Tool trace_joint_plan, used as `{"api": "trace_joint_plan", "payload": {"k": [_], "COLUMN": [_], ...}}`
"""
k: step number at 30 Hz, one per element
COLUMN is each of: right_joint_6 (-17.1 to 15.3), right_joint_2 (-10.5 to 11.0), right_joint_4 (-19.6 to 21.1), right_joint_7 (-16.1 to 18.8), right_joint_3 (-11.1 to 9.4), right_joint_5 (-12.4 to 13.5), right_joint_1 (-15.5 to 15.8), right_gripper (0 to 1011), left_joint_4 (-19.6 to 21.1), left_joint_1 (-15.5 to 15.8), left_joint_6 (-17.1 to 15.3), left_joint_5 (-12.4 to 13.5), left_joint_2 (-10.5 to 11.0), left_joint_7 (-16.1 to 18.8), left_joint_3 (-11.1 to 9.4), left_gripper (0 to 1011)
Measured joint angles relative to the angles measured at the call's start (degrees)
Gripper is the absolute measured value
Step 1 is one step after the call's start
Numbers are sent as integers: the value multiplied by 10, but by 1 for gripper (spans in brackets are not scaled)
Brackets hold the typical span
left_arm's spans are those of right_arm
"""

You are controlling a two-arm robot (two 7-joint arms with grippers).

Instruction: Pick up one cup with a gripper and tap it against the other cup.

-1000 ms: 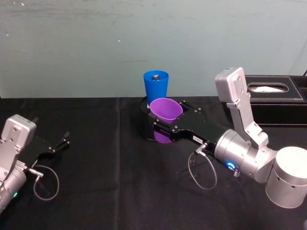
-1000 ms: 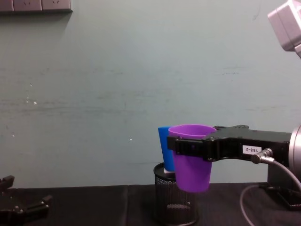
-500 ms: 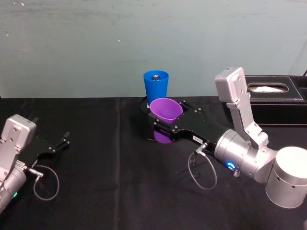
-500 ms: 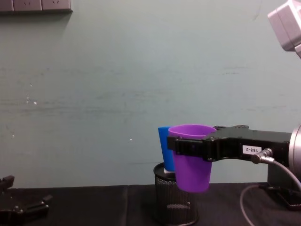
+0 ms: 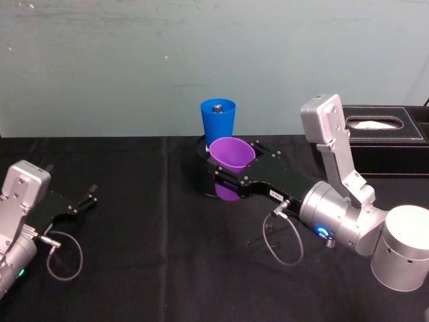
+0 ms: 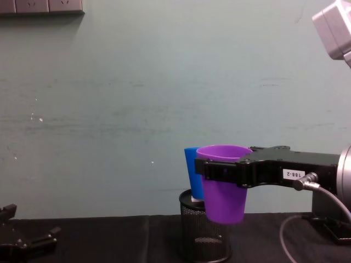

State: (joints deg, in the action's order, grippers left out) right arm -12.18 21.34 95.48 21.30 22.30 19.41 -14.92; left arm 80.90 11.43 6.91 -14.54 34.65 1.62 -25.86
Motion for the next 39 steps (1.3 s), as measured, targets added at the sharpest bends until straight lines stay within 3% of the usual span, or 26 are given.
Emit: {"api": "trace_joint_plan", "payload": {"k": [39], "right_joint_6": [0], "right_joint_2": [0], "right_joint_4": [0], "right_joint_7": [0], "right_joint_3": [0], "right_joint_5": [0], "right_joint_1": [0], "right_gripper": [737], "left_joint_4": [0], "left_joint_1": [0], "left_joint_6": [0], "left_joint_5": [0], "left_joint_2": [0], "left_joint_7": [0], "left_joint_3": [0], "left_gripper": [1000]}}
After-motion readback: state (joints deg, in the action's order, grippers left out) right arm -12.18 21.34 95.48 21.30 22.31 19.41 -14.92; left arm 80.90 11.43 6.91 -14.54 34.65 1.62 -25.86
